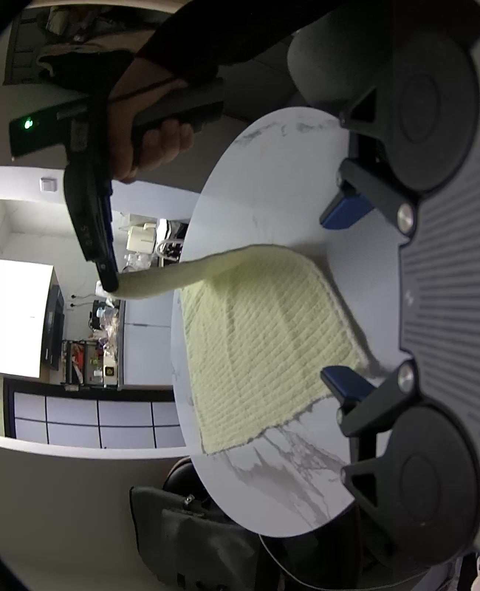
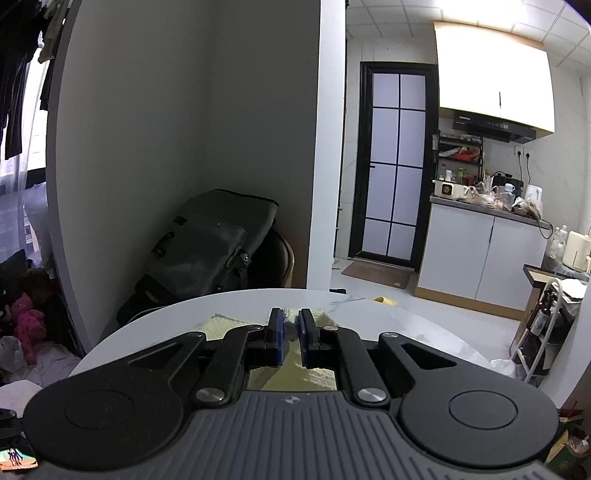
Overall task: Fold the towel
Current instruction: 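Lift the towel corner with the right gripper and carry it diagonally across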
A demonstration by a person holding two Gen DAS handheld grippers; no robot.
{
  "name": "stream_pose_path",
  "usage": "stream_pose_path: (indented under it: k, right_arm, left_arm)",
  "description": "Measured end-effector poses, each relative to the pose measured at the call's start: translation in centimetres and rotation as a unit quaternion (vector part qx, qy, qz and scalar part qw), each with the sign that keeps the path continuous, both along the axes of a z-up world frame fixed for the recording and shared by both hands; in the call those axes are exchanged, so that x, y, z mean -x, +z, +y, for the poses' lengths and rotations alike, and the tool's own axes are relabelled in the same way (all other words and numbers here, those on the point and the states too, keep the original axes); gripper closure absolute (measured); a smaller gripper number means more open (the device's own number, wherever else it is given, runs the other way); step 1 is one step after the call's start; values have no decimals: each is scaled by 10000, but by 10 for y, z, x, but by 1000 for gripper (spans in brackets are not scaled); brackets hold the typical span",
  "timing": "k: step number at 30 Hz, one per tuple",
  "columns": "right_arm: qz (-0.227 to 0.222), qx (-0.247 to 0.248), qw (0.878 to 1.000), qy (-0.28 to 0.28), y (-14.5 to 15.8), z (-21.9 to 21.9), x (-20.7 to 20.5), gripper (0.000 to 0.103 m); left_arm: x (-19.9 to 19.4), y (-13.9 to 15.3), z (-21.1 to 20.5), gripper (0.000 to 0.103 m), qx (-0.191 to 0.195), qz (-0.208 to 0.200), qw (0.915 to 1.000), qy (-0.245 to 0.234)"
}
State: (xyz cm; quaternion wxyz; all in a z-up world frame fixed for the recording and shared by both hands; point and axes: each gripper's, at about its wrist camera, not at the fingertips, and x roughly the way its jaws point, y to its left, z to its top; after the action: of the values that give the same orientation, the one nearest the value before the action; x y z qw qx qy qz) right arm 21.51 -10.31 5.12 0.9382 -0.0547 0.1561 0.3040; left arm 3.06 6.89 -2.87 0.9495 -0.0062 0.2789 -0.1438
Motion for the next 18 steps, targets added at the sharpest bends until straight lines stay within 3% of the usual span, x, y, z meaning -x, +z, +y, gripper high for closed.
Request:
stream_pose_path:
  k: [18]
  right_arm:
    - [-43,193,9995,246,2,50,-28,93]
  left_arm:
    - [-2,-3,9,20,110,127,9999,22]
